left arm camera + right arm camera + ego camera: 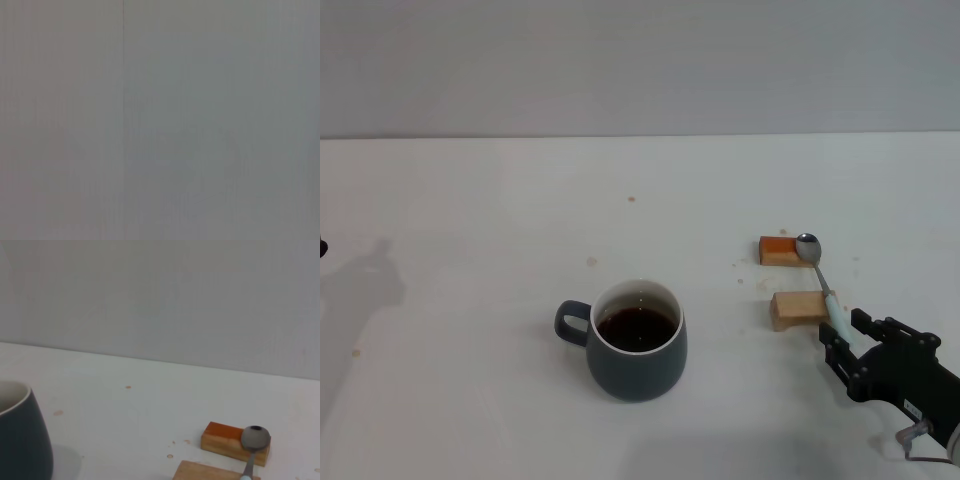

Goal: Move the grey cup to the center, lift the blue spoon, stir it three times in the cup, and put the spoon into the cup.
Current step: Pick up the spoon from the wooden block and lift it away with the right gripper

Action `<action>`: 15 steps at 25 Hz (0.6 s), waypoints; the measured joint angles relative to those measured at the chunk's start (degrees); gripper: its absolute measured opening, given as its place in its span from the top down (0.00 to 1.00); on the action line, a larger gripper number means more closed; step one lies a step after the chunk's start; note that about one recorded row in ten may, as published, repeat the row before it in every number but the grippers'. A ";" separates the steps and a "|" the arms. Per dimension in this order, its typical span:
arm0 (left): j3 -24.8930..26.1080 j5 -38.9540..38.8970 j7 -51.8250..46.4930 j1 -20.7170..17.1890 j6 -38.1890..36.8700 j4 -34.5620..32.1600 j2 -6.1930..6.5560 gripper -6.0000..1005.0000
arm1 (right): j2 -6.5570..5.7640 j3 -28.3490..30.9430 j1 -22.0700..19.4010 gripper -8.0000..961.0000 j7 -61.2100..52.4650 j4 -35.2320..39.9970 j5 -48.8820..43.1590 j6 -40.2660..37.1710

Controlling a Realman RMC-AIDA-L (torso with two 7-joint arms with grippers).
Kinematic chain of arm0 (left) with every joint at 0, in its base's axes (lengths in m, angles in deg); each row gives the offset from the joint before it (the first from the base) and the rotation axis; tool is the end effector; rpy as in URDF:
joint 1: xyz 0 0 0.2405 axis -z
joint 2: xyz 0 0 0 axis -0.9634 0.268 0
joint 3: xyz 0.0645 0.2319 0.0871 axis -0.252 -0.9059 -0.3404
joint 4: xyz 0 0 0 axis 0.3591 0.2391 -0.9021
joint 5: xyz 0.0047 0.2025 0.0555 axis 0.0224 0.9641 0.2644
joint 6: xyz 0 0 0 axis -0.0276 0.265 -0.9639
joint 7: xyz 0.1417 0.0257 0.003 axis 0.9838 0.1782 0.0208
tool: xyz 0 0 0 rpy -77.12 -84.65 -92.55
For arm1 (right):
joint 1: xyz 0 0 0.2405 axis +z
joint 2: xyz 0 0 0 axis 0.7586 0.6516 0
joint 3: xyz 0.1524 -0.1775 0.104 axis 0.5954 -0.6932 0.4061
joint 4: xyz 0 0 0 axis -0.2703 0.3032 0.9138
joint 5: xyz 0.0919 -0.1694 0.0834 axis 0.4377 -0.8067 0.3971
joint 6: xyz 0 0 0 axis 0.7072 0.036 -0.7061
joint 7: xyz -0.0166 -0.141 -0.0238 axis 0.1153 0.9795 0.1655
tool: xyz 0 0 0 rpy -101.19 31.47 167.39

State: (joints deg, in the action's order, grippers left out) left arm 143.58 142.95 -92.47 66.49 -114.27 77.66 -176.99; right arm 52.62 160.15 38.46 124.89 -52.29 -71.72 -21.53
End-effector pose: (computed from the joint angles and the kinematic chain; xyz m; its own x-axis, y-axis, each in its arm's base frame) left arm -0.3294 0.2730 0.0558 0.7214 0.0619 0.6897 0.6901 -0.1472 -0.7086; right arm 0.3000 0.2424 -0.0603 0.7720 -0.3204 -0.5490 -0.6345 -0.4406 -0.6351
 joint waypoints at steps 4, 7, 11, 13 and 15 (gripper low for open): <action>0.00 0.00 0.01 -0.12 0.00 0.00 -0.03 1.00 | -0.05 0.00 0.08 0.57 -0.01 -0.01 -0.16 0.00; 0.00 0.00 0.01 -0.17 0.00 0.00 -0.09 1.00 | -0.10 0.00 0.15 0.57 -0.01 -0.01 -0.28 0.00; -0.03 0.00 0.01 -0.19 -0.01 0.00 -0.14 1.00 | -0.10 -0.11 0.11 0.59 0.04 -0.03 -0.38 -0.06; -0.08 0.00 0.01 -0.23 -0.01 0.00 -0.15 1.00 | -0.09 -0.16 0.02 0.63 0.32 -0.11 -0.44 -0.08; -0.08 0.00 0.01 -0.29 -0.01 0.00 -0.16 1.00 | -0.06 -0.17 0.01 0.67 0.38 -0.15 -0.46 -0.08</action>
State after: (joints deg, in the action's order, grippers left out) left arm 143.50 142.95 -92.46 66.19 -114.28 77.66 -177.15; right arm 52.56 159.98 38.47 125.28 -52.44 -72.18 -21.61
